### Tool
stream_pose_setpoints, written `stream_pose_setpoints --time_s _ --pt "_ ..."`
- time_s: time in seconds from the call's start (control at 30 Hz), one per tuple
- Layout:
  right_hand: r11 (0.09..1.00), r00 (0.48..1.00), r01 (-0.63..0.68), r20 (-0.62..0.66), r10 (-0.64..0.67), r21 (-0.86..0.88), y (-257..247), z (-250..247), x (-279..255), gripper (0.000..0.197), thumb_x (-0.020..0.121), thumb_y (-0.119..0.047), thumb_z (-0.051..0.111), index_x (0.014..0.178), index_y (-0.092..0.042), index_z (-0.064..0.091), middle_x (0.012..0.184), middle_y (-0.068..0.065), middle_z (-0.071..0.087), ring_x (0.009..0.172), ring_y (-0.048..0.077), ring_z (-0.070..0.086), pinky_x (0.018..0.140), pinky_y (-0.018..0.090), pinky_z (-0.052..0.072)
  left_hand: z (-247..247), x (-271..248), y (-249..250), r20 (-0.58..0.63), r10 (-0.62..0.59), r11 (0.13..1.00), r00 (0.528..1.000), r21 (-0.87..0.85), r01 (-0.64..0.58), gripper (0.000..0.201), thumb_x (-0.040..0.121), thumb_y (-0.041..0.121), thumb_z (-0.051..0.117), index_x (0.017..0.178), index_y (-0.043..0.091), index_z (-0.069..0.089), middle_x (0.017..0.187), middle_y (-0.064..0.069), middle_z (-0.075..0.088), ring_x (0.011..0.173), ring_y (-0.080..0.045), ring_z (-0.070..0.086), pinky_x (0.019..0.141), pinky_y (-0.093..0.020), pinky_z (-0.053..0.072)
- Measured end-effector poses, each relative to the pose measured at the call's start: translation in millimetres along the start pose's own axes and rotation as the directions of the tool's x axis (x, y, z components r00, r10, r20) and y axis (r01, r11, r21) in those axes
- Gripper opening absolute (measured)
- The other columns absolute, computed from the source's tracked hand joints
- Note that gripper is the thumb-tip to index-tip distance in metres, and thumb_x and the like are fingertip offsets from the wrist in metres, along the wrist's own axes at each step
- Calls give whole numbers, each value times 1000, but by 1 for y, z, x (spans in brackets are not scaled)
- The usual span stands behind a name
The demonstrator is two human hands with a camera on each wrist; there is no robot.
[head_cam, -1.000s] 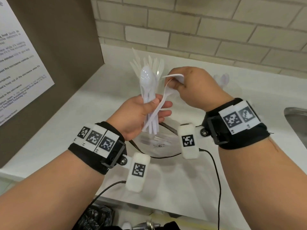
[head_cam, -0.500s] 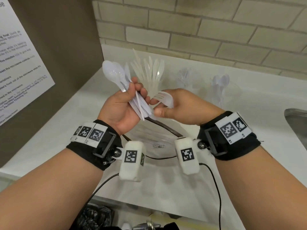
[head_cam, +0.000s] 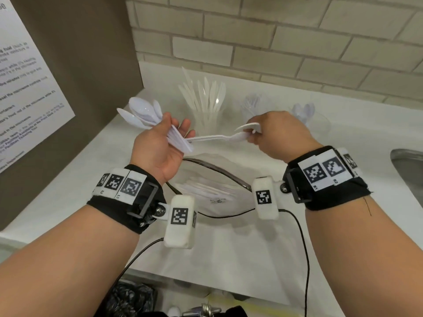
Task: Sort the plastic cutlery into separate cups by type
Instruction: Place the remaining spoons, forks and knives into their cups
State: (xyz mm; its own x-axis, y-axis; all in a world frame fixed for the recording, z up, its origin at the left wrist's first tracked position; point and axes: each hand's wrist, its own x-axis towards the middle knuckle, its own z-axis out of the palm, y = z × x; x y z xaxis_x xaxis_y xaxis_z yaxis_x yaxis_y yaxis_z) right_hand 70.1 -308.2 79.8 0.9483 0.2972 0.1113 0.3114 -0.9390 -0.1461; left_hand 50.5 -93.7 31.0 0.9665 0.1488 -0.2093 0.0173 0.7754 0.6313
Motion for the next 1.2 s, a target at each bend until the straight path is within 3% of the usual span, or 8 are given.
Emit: stream_pose_setpoints --time_s 0.13,0.27,0.5,0.63,0.77,0.87,0.97,1.2 --pt "996 997 -18 -81 11 -87 4 -8 3 21 90 -10 55 95 -23 70 84 3 67 78 23 57 67 32 44 -2 -4 -5 51 16 930 999 366 -34 13 98 15 52 93 6 59 74 -1 63 87 -24 71 89 -40 55" --pt "994 969 80 -241 -61 72 -6 -11 6 23 89 -7 54 93 -24 69 92 1 72 85 26 65 74 41 53 5 -18 -13 244 -136 779 960 625 -48 19 101 14 44 111 6 57 108 -9 69 99 -27 70 90 -39 55" --pt "952 929 209 -349 -123 221 -27 -5 6 25 89 -11 52 101 -24 70 93 1 73 86 26 66 76 40 53 7 -32 -14 398 -314 777 862 630 -8 17 97 10 47 113 10 55 90 -3 72 67 -16 65 62 -29 56" --pt "819 954 132 -296 48 558 -36 -8 0 31 89 -11 54 117 -21 65 114 -5 69 103 13 63 90 25 49 5 -30 -17 370 -236 719 899 689 -95 23 97 7 50 119 13 56 88 0 63 72 -12 63 69 -29 57" --pt "777 977 73 -202 71 625 -49 -3 -1 38 76 -44 75 104 -19 67 93 -6 69 86 10 66 77 29 55 9 -31 -21 389 -222 684 894 715 -141 10 95 5 54 104 10 55 83 -2 59 72 -13 66 76 -33 59" --pt "672 986 34 -134 98 740 -48 1 2 35 77 -26 76 110 -22 66 93 -2 71 85 18 70 74 40 60 11 -34 -22 413 -256 709 874 695 -122 14 95 6 52 104 16 57 77 9 66 67 -7 64 65 -25 56" --pt "470 998 -29 0 61 882 -42 3 2 38 88 -12 65 125 -18 58 102 7 71 88 23 70 70 37 60 8 -33 -20 404 -296 761 866 647 -42 22 96 11 50 115 14 59 87 6 71 73 -6 64 65 -21 54" --pt "409 997 31 2 -79 912 -35 10 1 40 82 -25 63 119 -12 56 89 10 68 76 22 64 60 33 48 2 -29 -18 409 -368 807 835 586 69 28 87 16 52 114 14 61 99 -2 74 87 -20 71 75 -30 59"
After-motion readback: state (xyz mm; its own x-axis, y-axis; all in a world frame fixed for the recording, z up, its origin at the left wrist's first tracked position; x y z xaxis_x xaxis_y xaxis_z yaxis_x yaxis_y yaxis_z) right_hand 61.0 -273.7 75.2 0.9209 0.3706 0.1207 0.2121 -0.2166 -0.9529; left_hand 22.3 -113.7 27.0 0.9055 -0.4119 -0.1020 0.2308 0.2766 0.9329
